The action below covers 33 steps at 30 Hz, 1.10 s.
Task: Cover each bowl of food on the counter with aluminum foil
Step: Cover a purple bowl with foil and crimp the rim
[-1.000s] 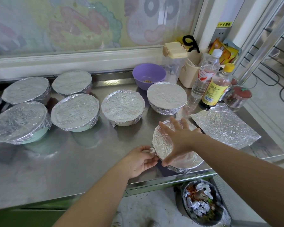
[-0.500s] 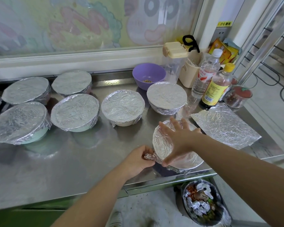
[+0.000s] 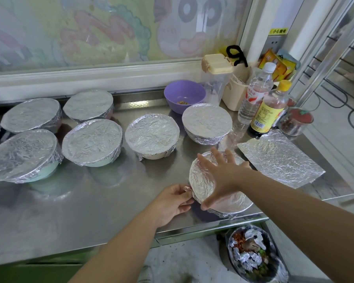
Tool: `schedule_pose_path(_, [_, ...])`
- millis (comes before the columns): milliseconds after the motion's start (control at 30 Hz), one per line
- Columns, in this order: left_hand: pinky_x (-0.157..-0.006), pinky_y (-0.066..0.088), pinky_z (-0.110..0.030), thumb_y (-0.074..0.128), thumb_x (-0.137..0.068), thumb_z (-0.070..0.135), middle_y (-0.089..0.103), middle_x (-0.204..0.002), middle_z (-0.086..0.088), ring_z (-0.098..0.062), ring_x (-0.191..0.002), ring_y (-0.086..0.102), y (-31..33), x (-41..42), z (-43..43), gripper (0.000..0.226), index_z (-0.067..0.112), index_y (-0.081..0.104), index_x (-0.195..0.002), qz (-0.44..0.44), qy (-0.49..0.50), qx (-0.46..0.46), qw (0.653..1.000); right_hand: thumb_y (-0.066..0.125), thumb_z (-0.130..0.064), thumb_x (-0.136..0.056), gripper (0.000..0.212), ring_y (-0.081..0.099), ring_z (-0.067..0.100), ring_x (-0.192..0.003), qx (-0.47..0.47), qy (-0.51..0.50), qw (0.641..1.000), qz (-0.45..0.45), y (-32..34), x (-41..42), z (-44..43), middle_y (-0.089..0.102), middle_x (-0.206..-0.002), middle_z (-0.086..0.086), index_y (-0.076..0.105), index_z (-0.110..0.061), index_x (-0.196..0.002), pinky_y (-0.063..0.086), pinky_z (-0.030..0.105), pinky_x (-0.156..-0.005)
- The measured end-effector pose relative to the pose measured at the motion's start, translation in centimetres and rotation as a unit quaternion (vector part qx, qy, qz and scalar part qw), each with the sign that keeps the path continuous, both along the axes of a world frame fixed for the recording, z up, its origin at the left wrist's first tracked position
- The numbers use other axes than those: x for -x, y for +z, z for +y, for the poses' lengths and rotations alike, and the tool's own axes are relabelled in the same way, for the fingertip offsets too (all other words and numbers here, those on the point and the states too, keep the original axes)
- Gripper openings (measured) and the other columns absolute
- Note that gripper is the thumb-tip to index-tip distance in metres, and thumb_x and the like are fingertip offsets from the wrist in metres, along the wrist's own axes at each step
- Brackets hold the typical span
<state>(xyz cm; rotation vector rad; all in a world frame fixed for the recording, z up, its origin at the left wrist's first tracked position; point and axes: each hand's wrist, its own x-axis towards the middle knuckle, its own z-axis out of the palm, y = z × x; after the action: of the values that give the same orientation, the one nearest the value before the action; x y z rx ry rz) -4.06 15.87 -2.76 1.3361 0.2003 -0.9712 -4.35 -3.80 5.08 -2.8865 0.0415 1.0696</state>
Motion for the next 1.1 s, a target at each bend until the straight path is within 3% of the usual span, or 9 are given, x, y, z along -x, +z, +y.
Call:
schedule_pose_path(67, [-0.071,0.053,-0.026,0.06,-0.096,0.005,0.069,-0.081,-0.002,-0.009,-0.072,0.066,-0.1,0.5,-0.5,0.007,0.011,0.061,-0.098,0.034,0.05,0.015,0.998,0.077,-0.087,-0.044,0.154,-0.034,0.042,-0.145,-0.002,-0.001,1.0,-0.001,0.2,0.1,0.1,-0.041,-0.159,-0.003,-0.033,-0.053,-0.145,0.0,0.087,-0.103])
schedule_pose_path(167, [-0.067,0.056,-0.027,0.059,-0.096,0.001,0.068,-0.096,-0.012,-0.015,-0.075,0.066,-0.3,1.0,-1.3,0.02,0.001,0.058,-0.116,0.095,0.142,0.063,0.983,0.077,-0.086,-0.046,0.153,-0.033,0.042,-0.146,-0.003,0.0,1.0,-0.002,0.4,0.1,0.2,-0.041,-0.159,-0.003,-0.032,-0.052,-0.146,-0.001,0.086,-0.104])
schedule_pose_path(233, [-0.062,0.056,-0.024,0.061,-0.094,-0.002,0.067,-0.097,-0.015,-0.017,-0.074,0.065,-0.4,1.5,-1.8,0.02,-0.001,0.057,-0.114,0.108,0.196,0.067,0.972,0.077,-0.086,-0.046,0.153,-0.033,0.042,-0.146,-0.002,-0.001,1.0,0.001,0.4,0.1,0.2,-0.041,-0.159,-0.003,-0.033,-0.052,-0.146,0.0,0.086,-0.105])
schedule_pose_path(333, [-0.069,0.056,-0.024,0.064,-0.09,-0.005,0.068,-0.088,-0.013,-0.017,-0.073,0.063,-0.3,2.5,-2.5,0.009,0.003,0.062,-0.095,0.054,0.246,0.026,0.967,0.077,-0.087,-0.044,0.153,-0.034,0.042,-0.145,-0.003,-0.003,1.0,0.001,0.2,0.1,0.1,-0.041,-0.159,-0.003,-0.033,-0.053,-0.145,0.001,0.086,-0.105])
schedule_pose_path(533, [-0.08,0.061,-0.032,0.061,-0.091,-0.007,0.076,-0.095,-0.017,-0.028,-0.088,0.073,0.4,3.4,-4.0,0.018,-0.002,0.071,-0.104,-0.047,0.301,0.008,0.952,0.076,-0.088,-0.044,0.154,-0.033,0.043,-0.146,0.0,-0.003,1.0,0.0,0.3,0.1,0.1,-0.041,-0.159,-0.003,-0.034,-0.053,-0.145,0.001,0.086,-0.105])
schedule_pose_path(667, [-0.097,0.054,-0.048,0.062,-0.092,0.001,0.078,-0.098,-0.004,-0.024,-0.099,0.073,0.2,3.8,-4.0,0.021,0.014,0.076,-0.103,-0.103,0.275,-0.034,0.955,0.077,-0.087,-0.045,0.153,-0.032,0.043,-0.146,0.002,0.0,1.0,-0.004,0.4,0.1,0.2,-0.04,-0.159,-0.002,-0.033,-0.052,-0.146,0.001,0.086,-0.102])
schedule_pose_path(767, [-0.1,0.052,-0.047,0.056,-0.097,0.005,0.076,-0.107,0.004,-0.017,-0.105,0.071,0.5,4.5,-4.0,0.031,0.024,0.074,-0.113,-0.152,0.242,-0.034,0.958,0.077,-0.087,-0.045,0.153,-0.032,0.042,-0.147,-0.001,-0.003,1.0,-0.006,0.4,0.2,0.2,-0.04,-0.16,-0.003,-0.032,-0.053,-0.146,0.001,0.086,-0.102])
schedule_pose_path(867, [-0.097,0.053,-0.045,0.045,-0.098,0.0,0.075,-0.107,0.008,-0.014,-0.104,0.07,1.0,4.8,-4.2,0.052,0.043,0.074,-0.106,-0.207,0.211,-0.064,0.953,0.077,-0.088,-0.044,0.153,-0.031,0.042,-0.147,0.002,-0.002,1.0,-0.01,0.4,0.2,0.2,-0.039,-0.16,-0.004,-0.032,-0.053,-0.146,0.002,0.086,-0.103])
schedule_pose_path(1100, [-0.09,0.048,-0.017,0.038,-0.098,0.001,0.061,-0.111,0.006,0.006,-0.098,0.057,1.4,4.2,-4.2,0.057,0.044,0.06,-0.13,-0.287,0.129,-0.165,0.935,0.076,-0.089,-0.043,0.154,-0.03,0.043,-0.147,0.004,0.001,1.0,-0.017,0.2,0.1,0.3,-0.037,-0.161,-0.003,-0.032,-0.053,-0.146,0.003,0.087,-0.102])
